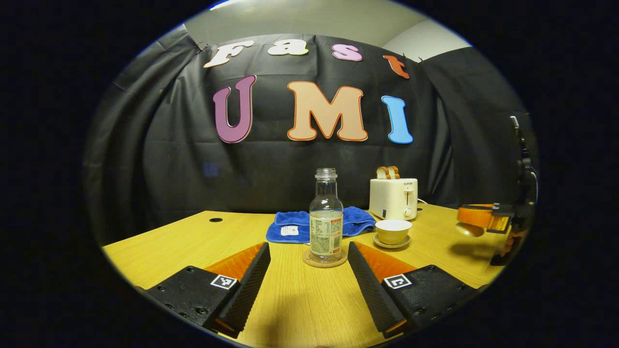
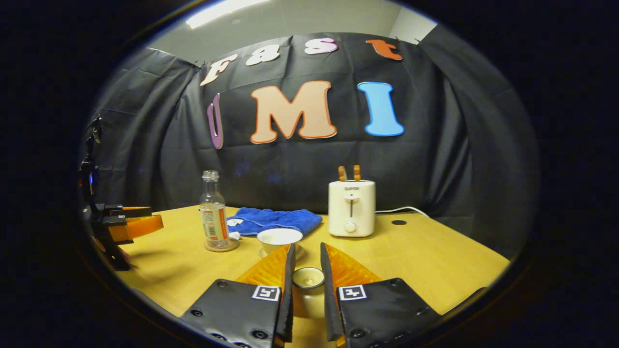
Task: Open the teacup lid with one hand, grasp the water bottle and pour water into the teacup with the other hand; after pouring, place the water bottle on the coaster and then close the teacup lid.
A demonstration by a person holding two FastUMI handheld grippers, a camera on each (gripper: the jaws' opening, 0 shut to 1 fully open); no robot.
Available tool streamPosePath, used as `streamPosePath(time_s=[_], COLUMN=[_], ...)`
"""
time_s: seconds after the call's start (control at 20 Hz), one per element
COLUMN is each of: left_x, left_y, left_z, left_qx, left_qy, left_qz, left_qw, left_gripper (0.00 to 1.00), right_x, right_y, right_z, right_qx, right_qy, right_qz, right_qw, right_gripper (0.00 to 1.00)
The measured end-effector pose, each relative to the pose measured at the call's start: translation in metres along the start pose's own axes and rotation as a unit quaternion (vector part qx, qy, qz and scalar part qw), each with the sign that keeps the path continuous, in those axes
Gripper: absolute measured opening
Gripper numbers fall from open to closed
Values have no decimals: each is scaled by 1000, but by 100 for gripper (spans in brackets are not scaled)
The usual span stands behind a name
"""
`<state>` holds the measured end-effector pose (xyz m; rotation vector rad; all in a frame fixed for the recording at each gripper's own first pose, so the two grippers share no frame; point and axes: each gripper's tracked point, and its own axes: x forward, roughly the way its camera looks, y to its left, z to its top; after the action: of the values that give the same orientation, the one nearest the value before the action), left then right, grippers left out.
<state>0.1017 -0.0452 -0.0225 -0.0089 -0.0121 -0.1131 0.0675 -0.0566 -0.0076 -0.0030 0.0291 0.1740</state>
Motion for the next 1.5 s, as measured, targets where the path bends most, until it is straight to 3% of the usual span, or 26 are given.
streamPosePath(time_s=[0.2, 0.65, 1.1, 1.5], left_x=[1, 0, 0, 0], left_y=[-2, -5, -5, -5], left_z=[1, 1, 1, 1], left_qx=[0, 0, 0, 0], left_qy=[-2, -3, -2, -2], left_qz=[-11, -18, -19, -19], left_qw=[1000, 1000, 1000, 1000], left_gripper=[94, 94, 94, 94], right_x=[49, 130, 160, 161], right_y=[22, 24, 35, 50], right_z=[2, -6, -10, -15], right_qx=[0, -2, -16, -38], right_qy=[-3, 15, 26, 39], right_qz=[16, 1, 16, 27], right_qw=[1000, 1000, 999, 998], right_gripper=[30, 30, 30, 30])
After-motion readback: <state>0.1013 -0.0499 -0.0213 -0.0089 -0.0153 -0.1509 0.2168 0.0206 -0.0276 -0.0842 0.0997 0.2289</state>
